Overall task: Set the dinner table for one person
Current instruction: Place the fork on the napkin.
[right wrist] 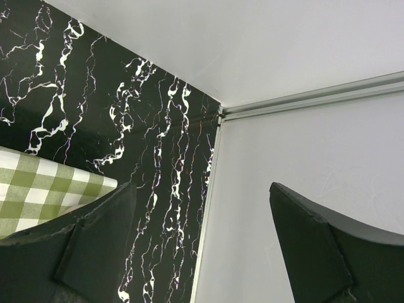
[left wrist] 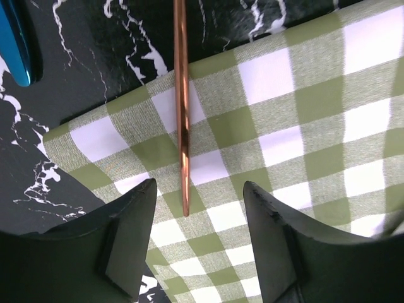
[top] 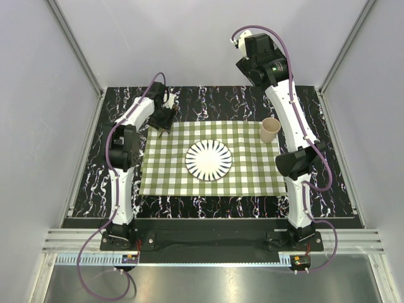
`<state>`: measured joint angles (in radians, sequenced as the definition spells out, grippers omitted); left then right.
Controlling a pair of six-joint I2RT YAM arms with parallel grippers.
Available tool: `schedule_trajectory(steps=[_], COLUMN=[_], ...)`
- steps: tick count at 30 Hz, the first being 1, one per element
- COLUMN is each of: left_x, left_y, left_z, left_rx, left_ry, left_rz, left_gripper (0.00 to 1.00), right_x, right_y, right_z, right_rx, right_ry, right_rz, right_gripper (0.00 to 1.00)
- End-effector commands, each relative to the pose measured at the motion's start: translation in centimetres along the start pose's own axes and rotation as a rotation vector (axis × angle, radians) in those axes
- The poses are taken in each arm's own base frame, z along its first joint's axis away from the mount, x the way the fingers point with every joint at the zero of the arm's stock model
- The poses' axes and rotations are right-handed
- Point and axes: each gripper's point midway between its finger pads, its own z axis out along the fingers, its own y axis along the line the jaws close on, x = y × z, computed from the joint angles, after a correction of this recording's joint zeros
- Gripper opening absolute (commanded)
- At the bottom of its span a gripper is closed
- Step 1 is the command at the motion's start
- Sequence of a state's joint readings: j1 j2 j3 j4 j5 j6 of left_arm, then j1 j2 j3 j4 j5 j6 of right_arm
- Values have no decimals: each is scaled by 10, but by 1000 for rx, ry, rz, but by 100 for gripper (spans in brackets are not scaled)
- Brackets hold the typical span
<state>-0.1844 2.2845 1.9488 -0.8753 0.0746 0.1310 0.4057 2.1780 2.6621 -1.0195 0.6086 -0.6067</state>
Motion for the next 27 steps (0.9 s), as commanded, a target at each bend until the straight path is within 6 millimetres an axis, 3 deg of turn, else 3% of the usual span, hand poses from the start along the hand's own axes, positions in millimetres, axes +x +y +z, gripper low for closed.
schedule_trajectory(steps=[1,5,10,18,27], left_x=[-51,-68,-85,-85,-87], left_y=[-5,-1,6,4,9], left_z=[-49,-43,-21,21,21], left_rx=[24,14,-12,-12,-48], left_ry=[-189,-234,-246,-216,-217], left_rz=[33,51,40,44,72], left_gripper=[62,59,59,56,56], right_x=[-16,-17,-17,-17,-18], right_y=[-19,-18,-19,-23,-24], right_z=[-20,-19,-21,-25,-27], right_rx=[32,31,31,41,42], right_ry=[-65,-66,-67,-68,-72], right_rz=[40,39,42,44,49], right_gripper=[93,93,93,93,94])
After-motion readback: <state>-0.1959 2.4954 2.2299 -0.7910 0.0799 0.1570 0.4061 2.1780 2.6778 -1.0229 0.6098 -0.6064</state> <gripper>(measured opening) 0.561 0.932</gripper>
